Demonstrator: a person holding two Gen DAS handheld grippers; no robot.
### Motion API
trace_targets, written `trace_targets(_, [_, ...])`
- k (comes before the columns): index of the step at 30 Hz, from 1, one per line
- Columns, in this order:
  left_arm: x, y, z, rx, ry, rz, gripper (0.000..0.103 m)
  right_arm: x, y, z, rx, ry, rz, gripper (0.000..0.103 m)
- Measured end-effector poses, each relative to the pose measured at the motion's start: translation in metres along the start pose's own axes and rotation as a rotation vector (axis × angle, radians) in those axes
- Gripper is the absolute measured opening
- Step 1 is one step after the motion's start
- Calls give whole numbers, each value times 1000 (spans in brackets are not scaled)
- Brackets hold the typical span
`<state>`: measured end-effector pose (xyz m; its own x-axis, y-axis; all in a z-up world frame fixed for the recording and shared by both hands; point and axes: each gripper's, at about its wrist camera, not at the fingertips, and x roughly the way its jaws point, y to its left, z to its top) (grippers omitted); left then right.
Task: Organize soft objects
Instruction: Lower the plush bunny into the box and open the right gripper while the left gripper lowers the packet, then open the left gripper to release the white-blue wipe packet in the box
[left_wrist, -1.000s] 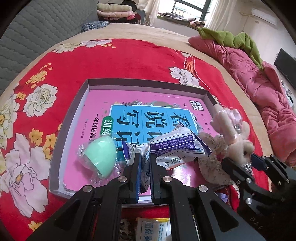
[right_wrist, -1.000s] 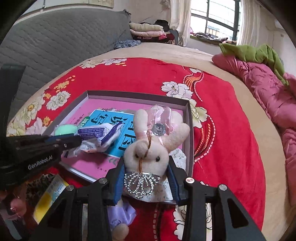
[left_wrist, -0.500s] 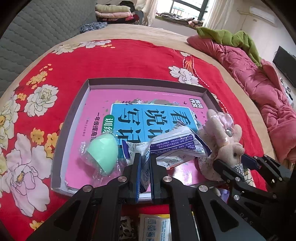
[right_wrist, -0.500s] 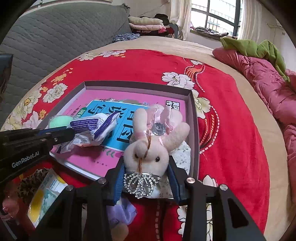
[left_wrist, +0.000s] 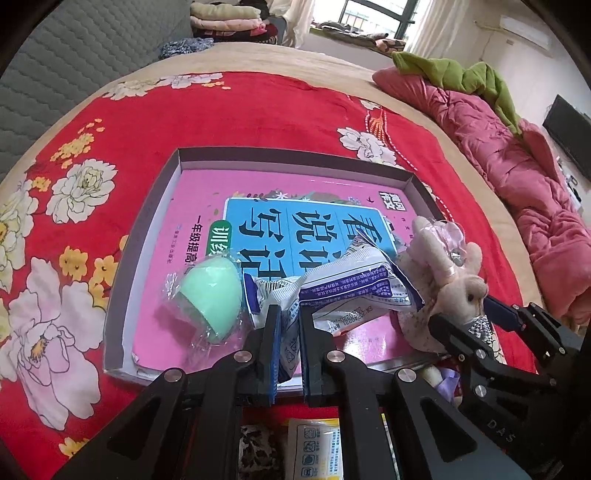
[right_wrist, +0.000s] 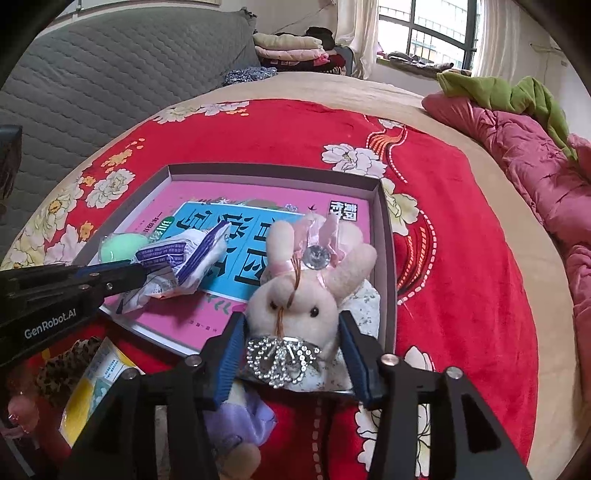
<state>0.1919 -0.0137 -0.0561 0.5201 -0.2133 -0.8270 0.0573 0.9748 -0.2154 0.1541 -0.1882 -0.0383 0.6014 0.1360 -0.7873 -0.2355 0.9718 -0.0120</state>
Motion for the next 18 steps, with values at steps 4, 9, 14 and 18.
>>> trace_targets(4, [-1, 1, -1, -4, 2, -4, 10, -4, 0, 1, 0, -17, -16, 59])
trace_targets(9, [-2, 3, -1, -9, 1, -8, 11, -9, -4, 2, 13, -26, -22, 59])
trace_targets(14, [-6, 6, -2, -21, 1, -20, 12, -17, -7, 4, 29, -45, -27, 60])
trace_targets(18, [-8, 9, -2, -34, 2, -38, 12, -24, -12, 6, 56, -61, -28, 61])
